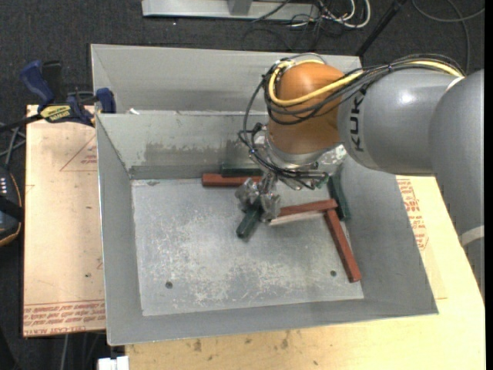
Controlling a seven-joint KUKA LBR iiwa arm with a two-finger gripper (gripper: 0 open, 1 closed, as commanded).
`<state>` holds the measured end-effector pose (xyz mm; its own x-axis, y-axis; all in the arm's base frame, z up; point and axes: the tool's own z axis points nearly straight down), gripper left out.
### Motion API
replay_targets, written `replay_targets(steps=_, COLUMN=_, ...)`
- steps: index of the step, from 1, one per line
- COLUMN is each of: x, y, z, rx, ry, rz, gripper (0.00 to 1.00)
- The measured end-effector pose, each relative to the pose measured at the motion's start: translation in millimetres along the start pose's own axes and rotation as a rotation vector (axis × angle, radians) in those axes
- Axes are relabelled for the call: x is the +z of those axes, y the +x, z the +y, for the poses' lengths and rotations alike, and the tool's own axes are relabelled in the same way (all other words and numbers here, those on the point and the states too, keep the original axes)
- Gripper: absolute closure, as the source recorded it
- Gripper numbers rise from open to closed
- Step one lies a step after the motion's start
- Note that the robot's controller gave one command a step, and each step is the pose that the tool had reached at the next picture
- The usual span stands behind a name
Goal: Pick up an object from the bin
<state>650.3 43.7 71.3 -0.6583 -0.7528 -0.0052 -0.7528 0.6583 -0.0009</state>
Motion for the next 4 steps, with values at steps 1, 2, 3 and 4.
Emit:
replay_targets(steps=1, x=0, y=0.0, z=0, rx=0.0, ry=0.0, rz=0.0, gripper=1.0)
replay_targets(steps=2, x=-167, y=37.4, z=15, rx=-0.021, ry=0.004, rz=-0.002, gripper=1.0)
replay_targets(steps=3, x=-165, y=37.8, z=16, rx=-0.021, ry=0.0, rz=0.001, gripper=1.0)
replay_targets(steps=4, x=-138, y=27.5, z=27, rx=-0.086, ry=0.005, rz=-0.001, gripper=1.0)
